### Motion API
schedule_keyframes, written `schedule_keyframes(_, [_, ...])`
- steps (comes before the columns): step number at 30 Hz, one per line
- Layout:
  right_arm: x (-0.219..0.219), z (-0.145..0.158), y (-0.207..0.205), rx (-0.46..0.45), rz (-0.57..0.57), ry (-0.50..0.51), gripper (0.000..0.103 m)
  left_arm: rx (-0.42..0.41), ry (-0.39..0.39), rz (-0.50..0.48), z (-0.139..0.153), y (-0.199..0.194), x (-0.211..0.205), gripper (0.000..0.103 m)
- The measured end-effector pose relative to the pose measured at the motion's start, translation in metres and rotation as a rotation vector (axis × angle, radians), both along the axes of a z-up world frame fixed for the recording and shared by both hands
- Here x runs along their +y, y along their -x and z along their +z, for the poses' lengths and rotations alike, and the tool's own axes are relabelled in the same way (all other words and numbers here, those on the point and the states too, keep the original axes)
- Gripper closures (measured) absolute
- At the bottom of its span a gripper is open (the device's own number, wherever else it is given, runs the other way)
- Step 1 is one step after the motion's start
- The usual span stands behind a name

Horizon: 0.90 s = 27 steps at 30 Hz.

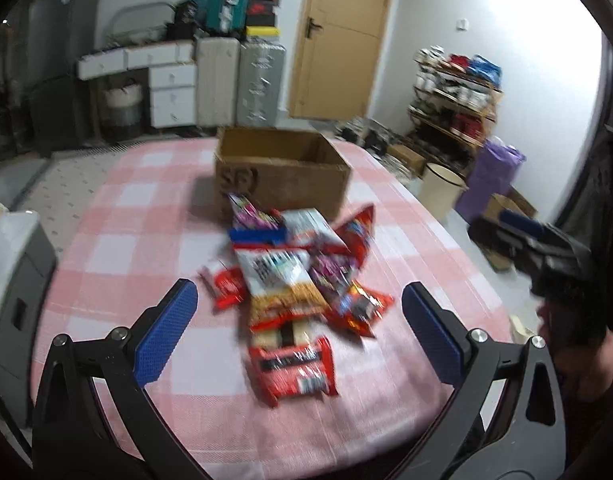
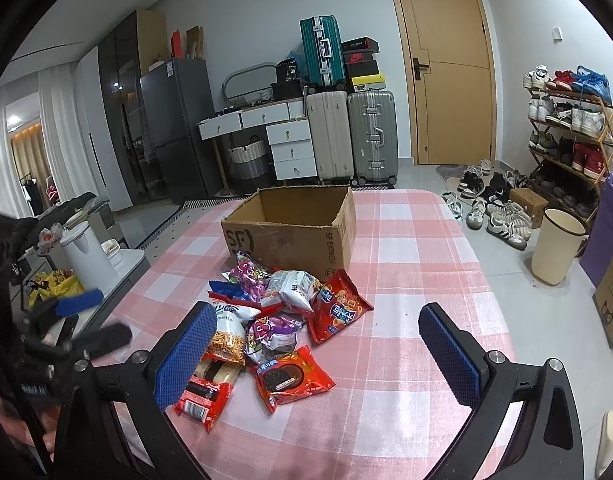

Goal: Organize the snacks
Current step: 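Lower the left gripper onto the red noodle pack and close it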

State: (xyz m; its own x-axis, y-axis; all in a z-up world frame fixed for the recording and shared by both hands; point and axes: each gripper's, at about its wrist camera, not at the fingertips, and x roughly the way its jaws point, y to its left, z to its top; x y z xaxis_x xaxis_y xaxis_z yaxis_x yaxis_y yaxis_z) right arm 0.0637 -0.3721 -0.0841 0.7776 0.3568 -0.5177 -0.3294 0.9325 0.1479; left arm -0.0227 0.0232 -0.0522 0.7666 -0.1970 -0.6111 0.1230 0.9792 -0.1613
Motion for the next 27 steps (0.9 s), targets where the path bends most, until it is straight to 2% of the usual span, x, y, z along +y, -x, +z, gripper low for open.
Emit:
schedule_keyframes(3, [0.000, -0.003, -0.001, 0.005, -0.001, -0.001, 0.000, 0.037, -0.012, 0.004, -0.019, -0.004, 0.002, 0.001])
schedule_keyframes(14, [-0.001, -0.024, -0.011, 0.048, -0.007, -0.004, 0.000, 0.159, 0.027, -0.054, -0.078, -0.025, 0.005, 0.001])
schedule_keyframes(21, [-0.003, -0.040, -0.020, 0.078, -0.010, -0.006, 0.000, 0.230, 0.050, -0.075, -0.104, -0.039, -0.002, 0.001])
schedule_keyframes(27, [-0.005, -0.052, -0.028, 0.105, -0.013, -0.011, 0.000, 0.273, 0.035, -0.088, -0.119, -0.049, -0.013, 0.002])
